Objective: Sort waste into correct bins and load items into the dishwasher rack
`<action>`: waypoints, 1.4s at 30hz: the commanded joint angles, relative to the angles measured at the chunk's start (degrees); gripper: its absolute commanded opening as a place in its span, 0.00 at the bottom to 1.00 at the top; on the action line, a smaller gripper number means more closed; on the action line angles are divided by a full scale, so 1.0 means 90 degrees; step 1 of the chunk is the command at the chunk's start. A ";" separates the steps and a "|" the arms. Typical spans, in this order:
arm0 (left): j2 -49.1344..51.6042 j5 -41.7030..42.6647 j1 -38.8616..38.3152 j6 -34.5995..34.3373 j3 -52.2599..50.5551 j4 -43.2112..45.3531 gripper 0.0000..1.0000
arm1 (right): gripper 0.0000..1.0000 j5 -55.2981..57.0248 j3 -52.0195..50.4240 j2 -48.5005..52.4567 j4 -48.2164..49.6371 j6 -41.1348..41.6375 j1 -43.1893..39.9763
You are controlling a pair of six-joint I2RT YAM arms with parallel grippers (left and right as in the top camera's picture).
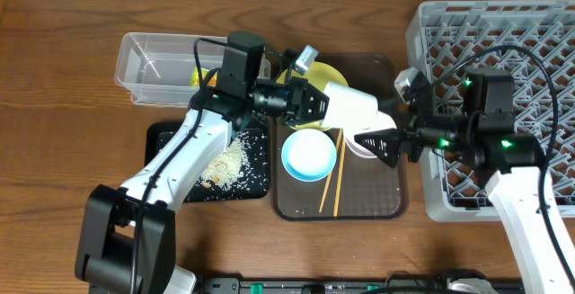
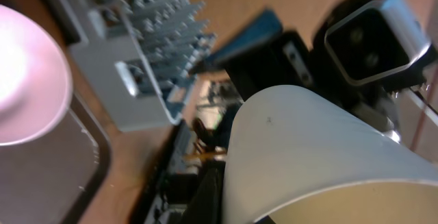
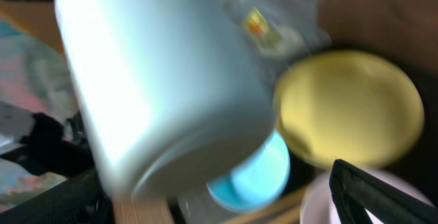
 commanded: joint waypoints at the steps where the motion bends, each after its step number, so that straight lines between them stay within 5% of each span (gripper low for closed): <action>1: -0.0010 0.0634 -0.0066 -0.0109 0.0039 0.0041 0.06 | 0.96 -0.1603 0.0090 0.0124 0.0503 -0.0233 -0.0024; 6: -0.0010 0.0656 -0.0097 -0.0119 0.0039 0.0039 0.06 | 0.89 -0.2302 0.0090 0.0129 0.0789 -0.0233 -0.0024; 12: -0.0010 0.0651 -0.0097 -0.0158 0.0039 0.0044 0.06 | 0.64 -0.2334 0.0090 0.0129 0.0746 -0.0228 -0.0024; 17: -0.0010 0.0641 -0.0097 -0.0170 0.0039 0.0046 0.07 | 0.59 -0.1727 0.0090 0.0129 0.0537 -0.0226 -0.0024; 22: -0.0010 0.0104 -0.0090 0.0573 0.0039 -0.0012 0.44 | 0.56 -0.0498 0.0090 0.0124 0.0202 -0.0058 -0.0027; 25: -0.0012 -0.1069 -0.0017 0.1292 0.0039 -0.0522 0.55 | 0.53 0.0576 0.0097 0.0056 0.0002 0.0172 -0.0070; 26: -0.0017 -0.2132 0.0070 0.1812 0.0039 -0.1098 0.55 | 0.50 0.1275 0.0148 -0.0068 -0.0172 0.0406 -0.0160; 31: -0.0257 -0.4636 0.0384 0.2866 0.0041 -0.2659 0.57 | 0.47 0.2858 0.0716 -0.0452 -0.1338 0.0767 -0.0576; 38: -0.1610 -0.6868 0.0709 0.3189 0.0041 -0.4034 0.59 | 0.44 0.6288 0.1991 -0.0491 -0.3806 0.2047 -0.1200; 42: -0.2351 -0.7533 0.0716 0.3186 0.0041 -0.4333 0.60 | 0.40 0.7174 0.2091 -0.0464 -0.4362 0.2550 -0.1576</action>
